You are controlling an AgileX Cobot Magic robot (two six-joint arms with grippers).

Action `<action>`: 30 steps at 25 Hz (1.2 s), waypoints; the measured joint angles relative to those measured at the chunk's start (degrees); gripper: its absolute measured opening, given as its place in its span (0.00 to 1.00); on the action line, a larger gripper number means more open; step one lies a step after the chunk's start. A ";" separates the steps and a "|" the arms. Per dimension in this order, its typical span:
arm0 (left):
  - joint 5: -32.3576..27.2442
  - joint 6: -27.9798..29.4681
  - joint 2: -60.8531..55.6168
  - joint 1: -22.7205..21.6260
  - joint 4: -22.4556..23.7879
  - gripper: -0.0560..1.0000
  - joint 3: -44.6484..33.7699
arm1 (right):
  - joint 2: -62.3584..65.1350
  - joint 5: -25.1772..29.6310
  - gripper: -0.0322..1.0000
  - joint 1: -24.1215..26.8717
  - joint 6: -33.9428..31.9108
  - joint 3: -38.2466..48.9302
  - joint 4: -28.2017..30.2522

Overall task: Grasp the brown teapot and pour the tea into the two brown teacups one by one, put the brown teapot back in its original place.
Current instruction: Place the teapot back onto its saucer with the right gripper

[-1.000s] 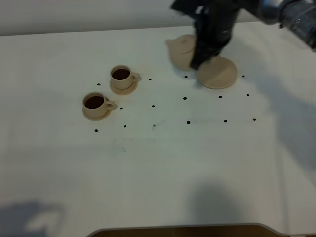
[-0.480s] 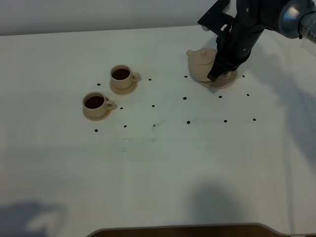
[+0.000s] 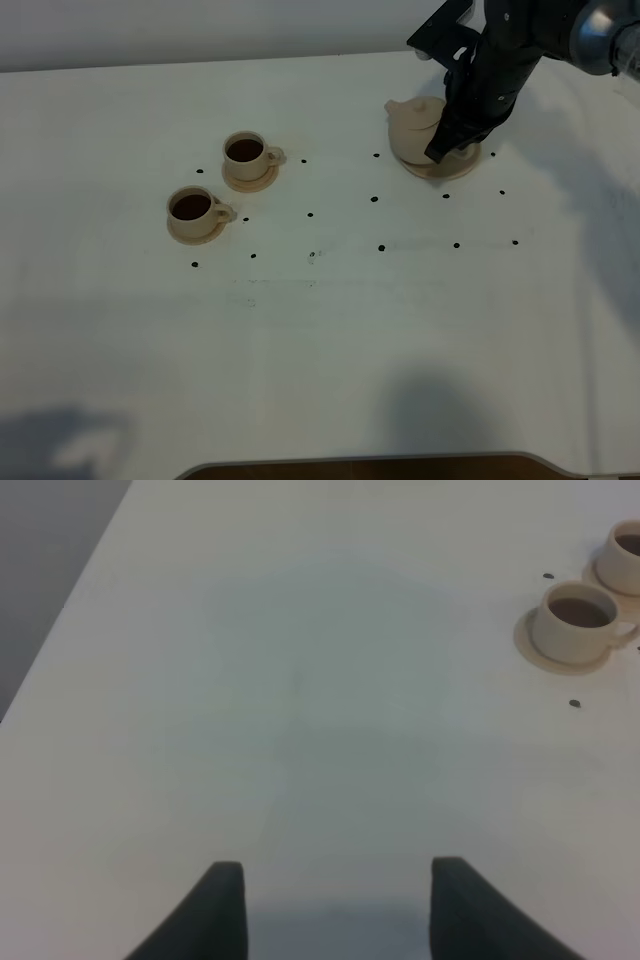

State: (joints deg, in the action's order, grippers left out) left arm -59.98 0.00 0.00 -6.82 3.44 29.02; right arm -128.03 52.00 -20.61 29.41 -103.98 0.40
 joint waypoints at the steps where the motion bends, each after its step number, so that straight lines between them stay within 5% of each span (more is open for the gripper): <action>1: 0.00 0.00 0.00 0.00 0.00 0.47 0.00 | 0.39 0.34 0.12 0.21 -0.13 0.00 0.14; 30: 0.00 0.00 0.00 0.00 0.00 0.47 0.00 | -0.20 2.34 0.12 1.74 -0.77 0.00 -0.82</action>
State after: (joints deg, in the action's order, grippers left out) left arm -59.98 0.00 0.00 -6.82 3.44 29.02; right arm -128.23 54.34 -18.87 28.64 -103.98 -0.42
